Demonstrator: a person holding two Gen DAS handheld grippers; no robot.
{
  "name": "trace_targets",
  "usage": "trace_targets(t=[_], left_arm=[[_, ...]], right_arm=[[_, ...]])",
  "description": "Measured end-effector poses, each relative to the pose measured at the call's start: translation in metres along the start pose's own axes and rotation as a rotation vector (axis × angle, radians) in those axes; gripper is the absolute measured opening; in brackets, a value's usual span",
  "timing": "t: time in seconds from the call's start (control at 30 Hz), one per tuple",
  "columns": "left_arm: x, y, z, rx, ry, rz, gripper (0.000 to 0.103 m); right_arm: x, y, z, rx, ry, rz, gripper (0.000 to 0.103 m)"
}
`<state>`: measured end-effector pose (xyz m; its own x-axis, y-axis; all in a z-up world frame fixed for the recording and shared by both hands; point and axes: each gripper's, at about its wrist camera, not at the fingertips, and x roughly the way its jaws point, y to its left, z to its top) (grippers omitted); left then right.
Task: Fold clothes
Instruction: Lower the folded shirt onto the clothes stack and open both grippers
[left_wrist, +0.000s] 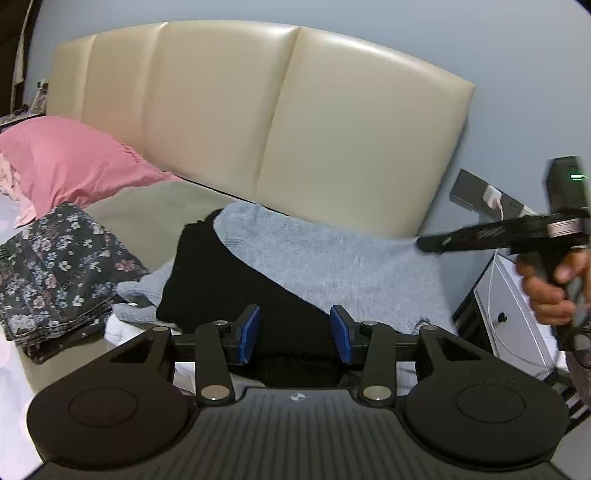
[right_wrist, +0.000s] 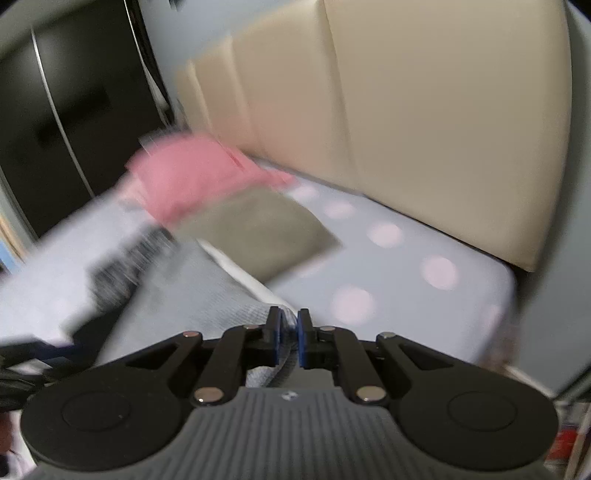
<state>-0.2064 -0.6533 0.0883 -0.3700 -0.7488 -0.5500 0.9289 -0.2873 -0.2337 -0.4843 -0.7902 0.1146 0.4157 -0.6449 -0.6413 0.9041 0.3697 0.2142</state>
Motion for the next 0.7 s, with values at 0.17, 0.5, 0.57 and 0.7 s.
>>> trace_targets(t=[0.17, 0.5, 0.57, 0.7], left_arm=[[-0.002, 0.006, -0.008, 0.037, 0.03, -0.023, 0.038], [-0.018, 0.005, -0.006, 0.039, 0.016, -0.001, 0.038], [-0.018, 0.006, -0.008, 0.029, 0.021, 0.004, 0.038], [-0.017, 0.012, -0.011, -0.018, 0.028, 0.009, 0.038]], right_arm=[[0.039, -0.003, -0.029, 0.018, 0.115, -0.053, 0.01], [-0.047, 0.04, -0.033, 0.03, -0.042, -0.02, 0.026], [-0.063, 0.061, -0.039, 0.008, -0.059, 0.024, 0.025], [-0.061, 0.101, -0.055, -0.021, -0.039, 0.114, 0.02]])
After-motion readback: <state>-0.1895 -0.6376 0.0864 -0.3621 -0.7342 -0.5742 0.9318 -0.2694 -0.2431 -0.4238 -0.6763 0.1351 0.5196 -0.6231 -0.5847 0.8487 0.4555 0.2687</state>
